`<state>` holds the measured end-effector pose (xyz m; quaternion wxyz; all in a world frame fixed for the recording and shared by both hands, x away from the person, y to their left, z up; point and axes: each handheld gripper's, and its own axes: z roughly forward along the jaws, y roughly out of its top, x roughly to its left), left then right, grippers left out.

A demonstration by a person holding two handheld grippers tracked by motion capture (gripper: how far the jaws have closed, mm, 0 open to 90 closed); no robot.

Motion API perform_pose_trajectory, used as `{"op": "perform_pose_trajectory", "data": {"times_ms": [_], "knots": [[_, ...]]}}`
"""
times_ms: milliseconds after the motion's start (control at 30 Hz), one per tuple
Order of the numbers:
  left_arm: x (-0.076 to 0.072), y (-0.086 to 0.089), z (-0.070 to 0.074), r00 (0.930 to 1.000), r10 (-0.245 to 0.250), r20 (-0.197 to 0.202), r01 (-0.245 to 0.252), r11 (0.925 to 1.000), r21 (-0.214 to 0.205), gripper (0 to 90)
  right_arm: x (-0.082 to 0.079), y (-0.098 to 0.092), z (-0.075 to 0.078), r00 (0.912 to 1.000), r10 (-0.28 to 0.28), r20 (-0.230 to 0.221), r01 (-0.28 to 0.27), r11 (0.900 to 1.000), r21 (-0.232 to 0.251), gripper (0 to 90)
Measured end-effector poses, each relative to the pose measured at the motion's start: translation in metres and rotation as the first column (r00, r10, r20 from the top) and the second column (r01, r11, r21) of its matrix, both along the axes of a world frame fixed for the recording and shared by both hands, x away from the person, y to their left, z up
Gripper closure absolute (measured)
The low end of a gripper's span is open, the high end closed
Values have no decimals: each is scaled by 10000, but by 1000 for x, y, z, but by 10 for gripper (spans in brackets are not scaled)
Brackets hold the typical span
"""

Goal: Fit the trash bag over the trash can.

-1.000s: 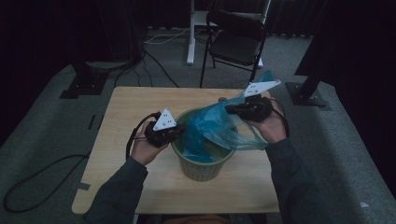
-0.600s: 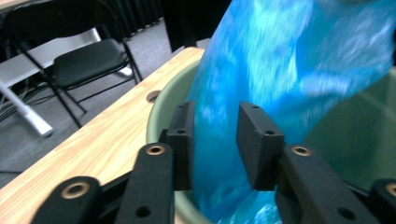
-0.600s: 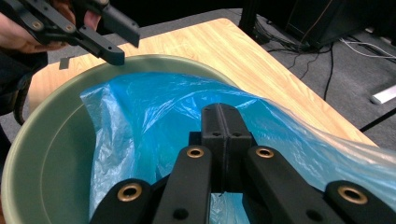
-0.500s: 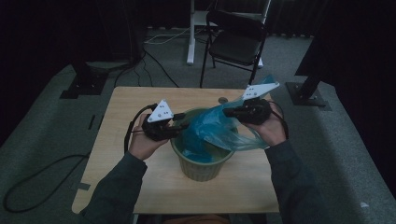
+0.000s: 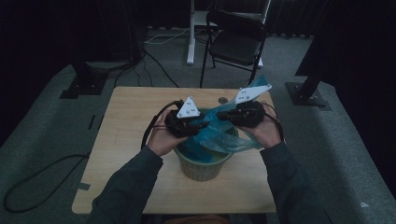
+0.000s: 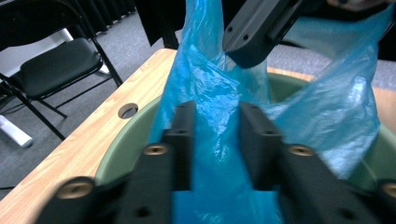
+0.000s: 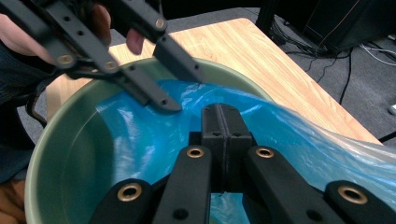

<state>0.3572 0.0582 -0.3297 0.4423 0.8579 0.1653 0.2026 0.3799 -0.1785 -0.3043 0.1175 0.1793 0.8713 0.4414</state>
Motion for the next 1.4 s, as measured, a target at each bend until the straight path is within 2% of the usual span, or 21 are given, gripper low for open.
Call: {"op": "perform_pose_trajectory", "data": {"times_ms": [100,200,633,967,1133,1333,1400], "knots": [[-3,3,-1,9999,64,115,-62,9998,-198,849,-2,-4,0,10000,-40,19,40,10000,-57,900],[-4,8,-1,9998,108,144,-102,9992,-376,879,-2,-9,-2,9999,-149,-55,148,9999,-87,900],[-2,30,-9,9979,645,-29,-645,9955,-693,881,-6,-25,-11,9983,-504,-289,499,9986,-166,900],[3,54,-15,9905,1359,-213,-1373,9865,-889,882,-7,-44,-17,9954,-887,-371,883,9960,-134,900],[2,61,-18,9892,1452,-217,-1466,9847,-946,882,-8,-52,-18,9936,-1039,-452,1036,9946,-71,900],[-2,58,-17,9912,1324,-21,-1320,9866,-956,879,-4,-51,-10,9913,-1282,-305,1292,9910,344,701],[-3,57,-17,9914,1308,4,-1302,9868,-965,878,0,-49,-8,9886,-1440,-445,1460,9882,456,669]]}}
